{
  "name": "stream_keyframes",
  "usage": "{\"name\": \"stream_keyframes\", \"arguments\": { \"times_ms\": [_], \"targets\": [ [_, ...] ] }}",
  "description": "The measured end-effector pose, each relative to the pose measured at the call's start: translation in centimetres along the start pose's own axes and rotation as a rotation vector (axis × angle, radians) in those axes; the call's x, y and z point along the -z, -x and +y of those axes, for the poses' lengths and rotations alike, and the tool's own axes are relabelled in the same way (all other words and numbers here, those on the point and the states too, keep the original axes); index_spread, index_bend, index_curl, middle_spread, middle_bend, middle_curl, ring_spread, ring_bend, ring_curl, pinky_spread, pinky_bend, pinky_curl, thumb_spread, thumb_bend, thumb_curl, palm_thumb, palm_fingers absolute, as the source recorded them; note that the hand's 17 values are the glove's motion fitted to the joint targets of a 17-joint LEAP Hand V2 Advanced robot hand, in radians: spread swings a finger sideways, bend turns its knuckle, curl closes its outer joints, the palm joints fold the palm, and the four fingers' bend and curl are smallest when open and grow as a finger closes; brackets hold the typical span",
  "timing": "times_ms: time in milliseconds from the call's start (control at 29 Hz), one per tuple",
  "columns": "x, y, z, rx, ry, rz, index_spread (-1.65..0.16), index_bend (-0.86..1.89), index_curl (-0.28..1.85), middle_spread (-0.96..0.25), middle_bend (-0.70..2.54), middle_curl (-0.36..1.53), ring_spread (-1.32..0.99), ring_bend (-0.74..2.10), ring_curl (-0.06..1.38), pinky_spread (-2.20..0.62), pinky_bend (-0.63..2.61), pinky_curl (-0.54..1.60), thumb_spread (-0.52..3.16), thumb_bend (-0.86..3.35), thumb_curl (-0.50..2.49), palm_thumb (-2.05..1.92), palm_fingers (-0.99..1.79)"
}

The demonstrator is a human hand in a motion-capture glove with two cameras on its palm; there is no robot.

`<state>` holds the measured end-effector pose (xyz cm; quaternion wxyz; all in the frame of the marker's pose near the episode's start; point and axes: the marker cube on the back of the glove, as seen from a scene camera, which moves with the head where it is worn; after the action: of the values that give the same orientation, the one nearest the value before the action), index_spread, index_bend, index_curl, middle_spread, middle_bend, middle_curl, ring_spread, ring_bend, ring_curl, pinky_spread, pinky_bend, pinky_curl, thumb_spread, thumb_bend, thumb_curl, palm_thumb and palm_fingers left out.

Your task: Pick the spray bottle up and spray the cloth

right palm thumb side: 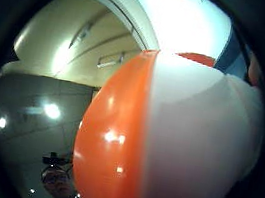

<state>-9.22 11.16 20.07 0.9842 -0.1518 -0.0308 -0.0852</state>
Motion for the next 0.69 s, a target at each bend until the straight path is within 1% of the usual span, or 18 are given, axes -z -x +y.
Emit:
{"name": "stream_keyframes", "arguments": {
  "times_ms": [276, 482, 689],
  "targets": [
    [-3.2, 0.4, -0.8, 0.009, 0.038, -0.021, -0.22, 0.21, 0.71, -0.03, 0.49, 0.61, -0.09, 0.44, 0.51, 0.12, 0.12, 0.09, 0.62, -0.01, 0.69, 1.23, 0.91],
    [-5.4, -0.6, -2.3, 0.022, 0.050, -0.057, -0.22, 0.20, 0.71, -0.03, 0.50, 0.61, -0.10, 0.44, 0.52, 0.13, 0.12, 0.09, 0.63, -0.01, 0.69, 1.23, 0.90],
    [-4.5, -2.0, -2.7, -0.001, 0.030, -0.063, -0.22, 0.20, 0.72, -0.03, 0.50, 0.61, -0.10, 0.44, 0.52, 0.13, 0.12, 0.08, 0.64, -0.01, 0.70, 1.23, 0.90]
  ]
}}
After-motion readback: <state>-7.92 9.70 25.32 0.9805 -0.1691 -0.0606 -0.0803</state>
